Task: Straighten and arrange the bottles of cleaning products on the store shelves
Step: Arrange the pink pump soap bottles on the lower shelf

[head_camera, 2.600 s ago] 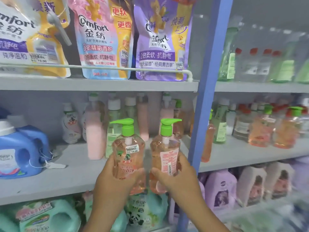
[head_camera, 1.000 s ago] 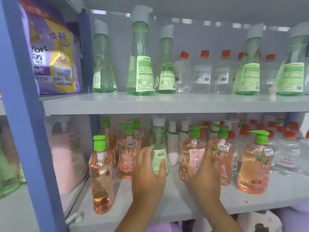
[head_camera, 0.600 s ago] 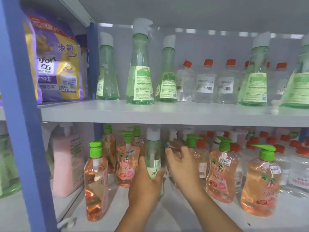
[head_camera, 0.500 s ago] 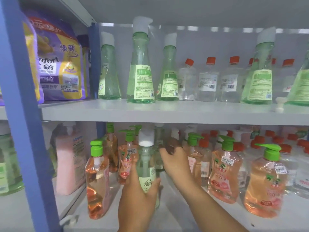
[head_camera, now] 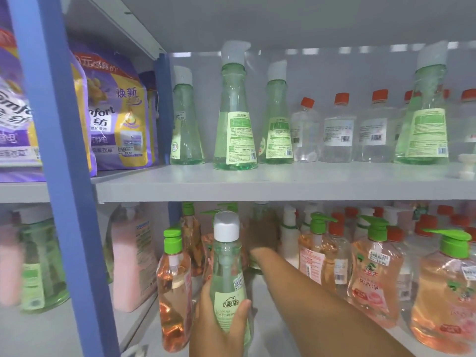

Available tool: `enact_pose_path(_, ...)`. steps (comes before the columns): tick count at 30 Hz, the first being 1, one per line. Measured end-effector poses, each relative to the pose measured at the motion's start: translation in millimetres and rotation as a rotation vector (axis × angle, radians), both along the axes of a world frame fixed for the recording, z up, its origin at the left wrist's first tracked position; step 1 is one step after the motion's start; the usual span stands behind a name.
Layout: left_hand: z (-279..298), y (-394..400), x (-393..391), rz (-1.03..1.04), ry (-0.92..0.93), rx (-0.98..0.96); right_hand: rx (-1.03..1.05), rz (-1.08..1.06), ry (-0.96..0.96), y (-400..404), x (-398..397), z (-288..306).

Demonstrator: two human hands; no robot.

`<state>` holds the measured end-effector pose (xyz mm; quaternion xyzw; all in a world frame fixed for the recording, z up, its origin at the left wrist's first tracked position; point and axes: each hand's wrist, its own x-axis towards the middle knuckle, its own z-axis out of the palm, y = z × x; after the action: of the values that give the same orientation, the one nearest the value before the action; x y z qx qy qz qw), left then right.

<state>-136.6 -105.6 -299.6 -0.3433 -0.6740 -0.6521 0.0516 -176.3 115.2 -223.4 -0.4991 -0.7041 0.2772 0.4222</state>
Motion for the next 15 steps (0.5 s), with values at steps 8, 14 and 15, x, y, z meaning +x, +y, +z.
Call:
enact_pose_path(8,-1,0,-6,0.013,0.082,0.025,-0.144,0.126,0.073,-55,45,-10)
enact_pose_path(14,-1,-7,-7,-0.102,-0.051,-0.041,0.02,0.137,0.167,-111,124,-20)
enact_pose_path(15,-2,-8,-8,-0.112,-0.065,-0.065,0.013,0.131,0.216,-117,136,-23)
